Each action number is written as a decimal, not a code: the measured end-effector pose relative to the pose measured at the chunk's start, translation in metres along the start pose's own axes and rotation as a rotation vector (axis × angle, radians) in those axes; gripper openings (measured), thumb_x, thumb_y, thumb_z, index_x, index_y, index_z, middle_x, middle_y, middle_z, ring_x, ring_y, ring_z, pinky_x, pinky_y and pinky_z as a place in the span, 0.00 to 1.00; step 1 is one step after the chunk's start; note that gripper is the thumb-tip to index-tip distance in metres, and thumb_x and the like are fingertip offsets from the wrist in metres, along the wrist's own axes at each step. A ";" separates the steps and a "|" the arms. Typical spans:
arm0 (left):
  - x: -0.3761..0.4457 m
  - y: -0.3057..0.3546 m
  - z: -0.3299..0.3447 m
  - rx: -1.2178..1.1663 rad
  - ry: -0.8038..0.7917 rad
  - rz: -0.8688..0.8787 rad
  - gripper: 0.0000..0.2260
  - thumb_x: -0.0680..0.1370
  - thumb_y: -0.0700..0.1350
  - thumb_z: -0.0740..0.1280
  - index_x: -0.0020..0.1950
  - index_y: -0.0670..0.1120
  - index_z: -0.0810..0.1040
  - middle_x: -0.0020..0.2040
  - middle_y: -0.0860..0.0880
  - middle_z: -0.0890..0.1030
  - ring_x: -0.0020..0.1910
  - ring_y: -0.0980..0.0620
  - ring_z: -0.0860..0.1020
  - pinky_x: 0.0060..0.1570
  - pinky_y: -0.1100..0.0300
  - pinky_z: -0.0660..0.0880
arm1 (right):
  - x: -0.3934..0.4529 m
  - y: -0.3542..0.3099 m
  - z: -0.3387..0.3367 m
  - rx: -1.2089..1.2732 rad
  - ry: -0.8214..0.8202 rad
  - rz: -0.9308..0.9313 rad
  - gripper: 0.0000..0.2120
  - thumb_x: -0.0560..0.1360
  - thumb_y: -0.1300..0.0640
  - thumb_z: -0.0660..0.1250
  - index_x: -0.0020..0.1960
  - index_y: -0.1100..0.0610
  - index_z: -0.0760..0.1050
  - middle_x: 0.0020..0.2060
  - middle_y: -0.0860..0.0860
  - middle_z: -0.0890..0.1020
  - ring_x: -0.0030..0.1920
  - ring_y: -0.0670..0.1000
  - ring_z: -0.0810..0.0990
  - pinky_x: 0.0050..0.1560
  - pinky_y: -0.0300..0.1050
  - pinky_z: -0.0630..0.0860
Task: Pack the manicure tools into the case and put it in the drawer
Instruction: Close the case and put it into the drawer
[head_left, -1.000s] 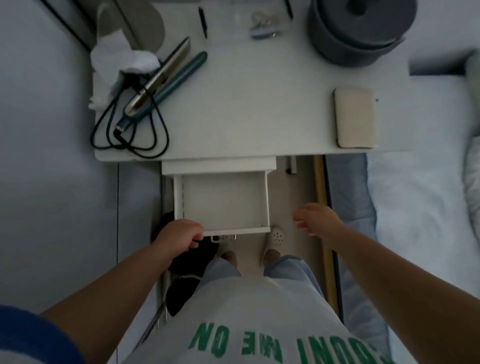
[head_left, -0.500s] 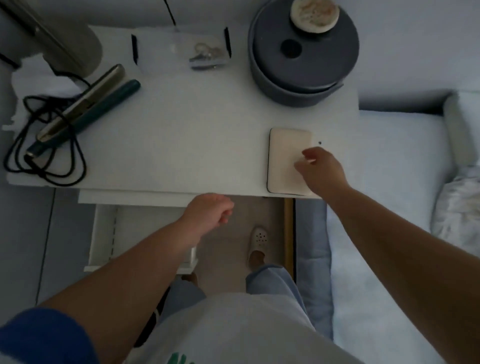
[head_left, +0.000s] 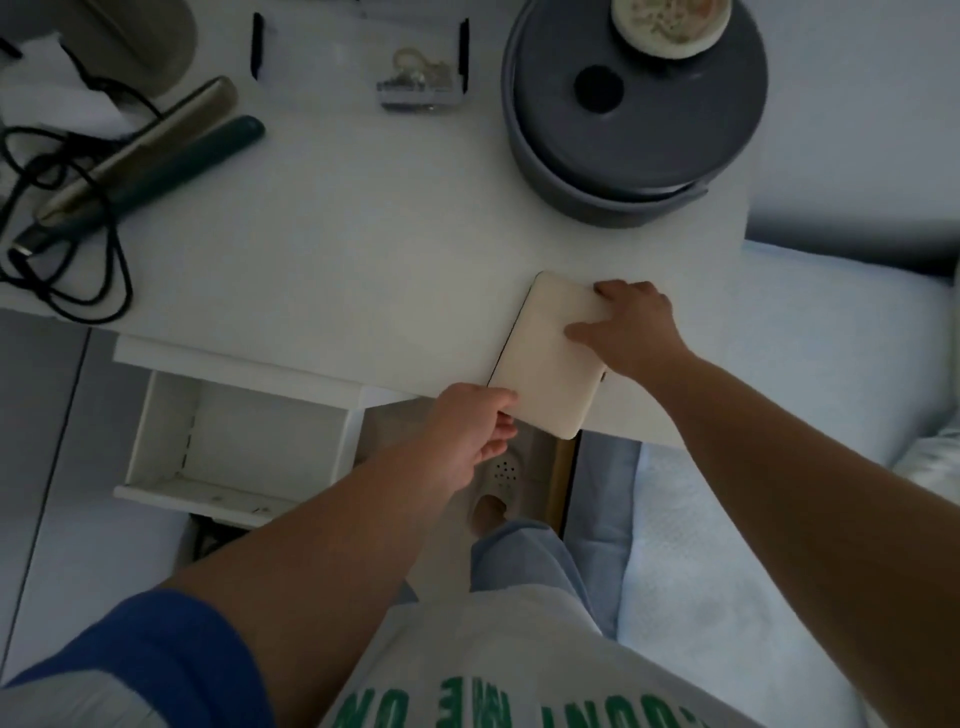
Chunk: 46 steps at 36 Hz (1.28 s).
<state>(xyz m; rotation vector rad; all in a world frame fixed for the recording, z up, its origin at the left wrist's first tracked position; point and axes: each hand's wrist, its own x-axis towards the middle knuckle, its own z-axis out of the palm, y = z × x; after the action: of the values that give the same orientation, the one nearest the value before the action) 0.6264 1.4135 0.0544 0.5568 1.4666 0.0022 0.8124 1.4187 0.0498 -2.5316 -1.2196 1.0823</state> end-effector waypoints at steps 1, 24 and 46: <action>0.000 -0.001 -0.004 -0.005 0.010 0.009 0.05 0.74 0.44 0.66 0.48 0.44 0.74 0.49 0.43 0.80 0.47 0.48 0.80 0.46 0.55 0.77 | -0.003 0.000 0.001 0.016 -0.023 0.017 0.32 0.68 0.46 0.69 0.69 0.53 0.66 0.62 0.57 0.69 0.63 0.59 0.66 0.57 0.52 0.71; -0.031 -0.065 -0.264 -0.050 0.272 0.249 0.13 0.72 0.36 0.66 0.55 0.46 0.74 0.49 0.48 0.78 0.49 0.49 0.77 0.52 0.53 0.75 | -0.152 -0.143 0.168 0.431 -0.306 0.252 0.16 0.68 0.46 0.72 0.50 0.53 0.74 0.45 0.49 0.80 0.45 0.49 0.78 0.46 0.47 0.76; 0.030 -0.059 -0.362 0.329 0.009 0.305 0.07 0.73 0.43 0.64 0.49 0.50 0.77 0.43 0.51 0.79 0.40 0.55 0.76 0.33 0.64 0.68 | -0.157 -0.222 0.287 0.442 -0.171 0.455 0.15 0.73 0.56 0.67 0.57 0.63 0.75 0.53 0.60 0.80 0.52 0.60 0.79 0.56 0.57 0.75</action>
<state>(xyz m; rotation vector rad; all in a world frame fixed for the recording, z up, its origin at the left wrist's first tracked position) 0.2717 1.4995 0.0045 1.0456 1.3861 0.0033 0.4188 1.4012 0.0136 -2.4409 -0.3569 1.4881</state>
